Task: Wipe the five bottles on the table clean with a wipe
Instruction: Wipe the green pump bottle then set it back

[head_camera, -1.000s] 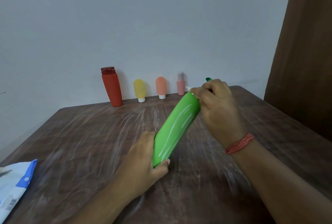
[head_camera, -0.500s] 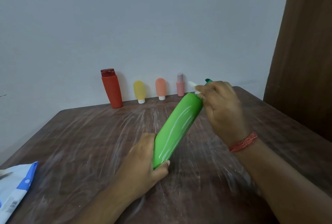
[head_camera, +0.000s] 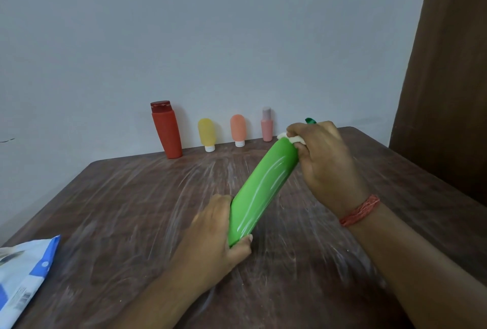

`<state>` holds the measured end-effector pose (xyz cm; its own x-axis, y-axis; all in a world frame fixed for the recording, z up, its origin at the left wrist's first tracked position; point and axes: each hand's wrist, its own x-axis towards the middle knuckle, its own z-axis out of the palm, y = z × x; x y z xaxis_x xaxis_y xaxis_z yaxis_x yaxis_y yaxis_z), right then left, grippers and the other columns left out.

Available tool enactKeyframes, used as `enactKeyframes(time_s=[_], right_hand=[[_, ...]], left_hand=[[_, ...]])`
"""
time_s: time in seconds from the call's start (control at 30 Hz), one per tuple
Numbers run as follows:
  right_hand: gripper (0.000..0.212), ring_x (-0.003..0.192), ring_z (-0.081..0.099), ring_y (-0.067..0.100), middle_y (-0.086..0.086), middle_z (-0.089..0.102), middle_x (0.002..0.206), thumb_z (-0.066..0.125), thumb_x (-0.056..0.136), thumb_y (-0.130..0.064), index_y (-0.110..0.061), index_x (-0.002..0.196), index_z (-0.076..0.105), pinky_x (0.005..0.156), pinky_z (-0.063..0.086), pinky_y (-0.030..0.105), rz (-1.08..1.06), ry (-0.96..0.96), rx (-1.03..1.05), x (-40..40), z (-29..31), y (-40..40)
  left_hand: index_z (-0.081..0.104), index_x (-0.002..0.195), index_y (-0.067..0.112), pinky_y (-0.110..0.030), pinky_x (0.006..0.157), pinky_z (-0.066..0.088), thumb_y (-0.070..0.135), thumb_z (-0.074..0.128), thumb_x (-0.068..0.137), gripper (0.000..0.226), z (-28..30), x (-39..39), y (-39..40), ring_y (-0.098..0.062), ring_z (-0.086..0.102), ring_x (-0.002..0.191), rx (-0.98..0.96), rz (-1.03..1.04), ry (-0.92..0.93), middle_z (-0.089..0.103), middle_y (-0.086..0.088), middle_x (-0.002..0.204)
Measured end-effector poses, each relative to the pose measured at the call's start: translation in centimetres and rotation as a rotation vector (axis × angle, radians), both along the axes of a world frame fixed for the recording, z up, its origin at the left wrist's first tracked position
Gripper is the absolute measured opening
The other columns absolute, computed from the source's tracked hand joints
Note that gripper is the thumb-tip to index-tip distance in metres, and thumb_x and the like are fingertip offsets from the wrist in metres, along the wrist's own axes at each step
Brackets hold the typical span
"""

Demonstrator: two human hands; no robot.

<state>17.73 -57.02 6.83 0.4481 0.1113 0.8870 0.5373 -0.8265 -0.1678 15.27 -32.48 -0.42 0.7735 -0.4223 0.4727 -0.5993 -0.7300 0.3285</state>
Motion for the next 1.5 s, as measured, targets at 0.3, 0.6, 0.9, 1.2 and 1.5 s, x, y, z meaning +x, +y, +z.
enactKeyframes(time_s=[0.3, 0.6, 0.9, 1.2, 1.5], right_hand=[[0.059, 0.101, 0.045, 0.020, 0.003, 0.065, 0.105, 0.046, 0.087, 0.009, -0.018, 0.139, 0.049, 0.083, 0.052, 0.041, -0.051, 0.124, 0.036, 0.7, -0.2, -0.2], [0.063, 0.100, 0.043, 0.017, -0.001, 0.065, 0.100, 0.048, 0.085, 0.012, -0.018, 0.139, 0.049, 0.085, 0.047, 0.030, -0.035, 0.121, 0.071, 0.5, -0.1, -0.2], [0.074, 0.094, 0.031, 0.013, -0.002, 0.063, 0.096, 0.053, 0.077, 0.016, -0.015, 0.143, 0.044, 0.078, 0.041, 0.027, -0.241, 0.194, -0.021, 0.9, -0.9, 0.6], [0.045, 0.098, 0.056, 0.016, 0.007, 0.062, 0.109, 0.056, 0.082, 0.016, -0.007, 0.118, 0.066, 0.090, 0.045, 0.021, -0.013, 0.032, 0.278, 0.4, -1.5, 2.0], [0.023, 0.094, 0.055, 0.000, 0.003, 0.061, 0.101, 0.065, 0.085, 0.011, -0.007, 0.099, 0.071, 0.086, 0.040, 0.006, 0.029, -0.077, 0.364, 0.2, -1.2, 1.4]], left_hand=[[0.031, 0.102, 0.039, -0.019, 0.061, 0.029, 0.058, 0.057, 0.076, 0.041, -0.1, 0.1, -0.2, -0.004, 0.047, 0.083, -0.003, 0.007, 0.000, 0.036, 0.023, 0.096], [0.032, 0.104, 0.040, -0.019, 0.060, 0.028, 0.058, 0.059, 0.076, 0.043, -0.2, 0.2, -0.2, -0.001, 0.046, 0.084, 0.003, 0.016, -0.003, 0.037, 0.023, 0.096], [0.034, 0.113, 0.034, -0.016, 0.067, 0.029, 0.057, 0.055, 0.077, 0.047, -0.2, 0.2, -0.6, -0.006, 0.040, 0.082, 0.018, 0.033, -0.035, 0.035, 0.018, 0.098], [0.037, 0.115, 0.041, -0.026, 0.065, 0.041, 0.060, 0.058, 0.077, 0.048, -0.6, 0.7, 0.4, -0.003, 0.050, 0.088, -0.179, -0.008, 0.108, 0.047, 0.019, 0.097], [0.039, 0.114, 0.042, -0.031, 0.067, 0.045, 0.058, 0.060, 0.078, 0.045, -0.7, 1.2, 0.9, -0.005, 0.052, 0.088, -0.164, -0.042, 0.141, 0.046, 0.023, 0.098]])
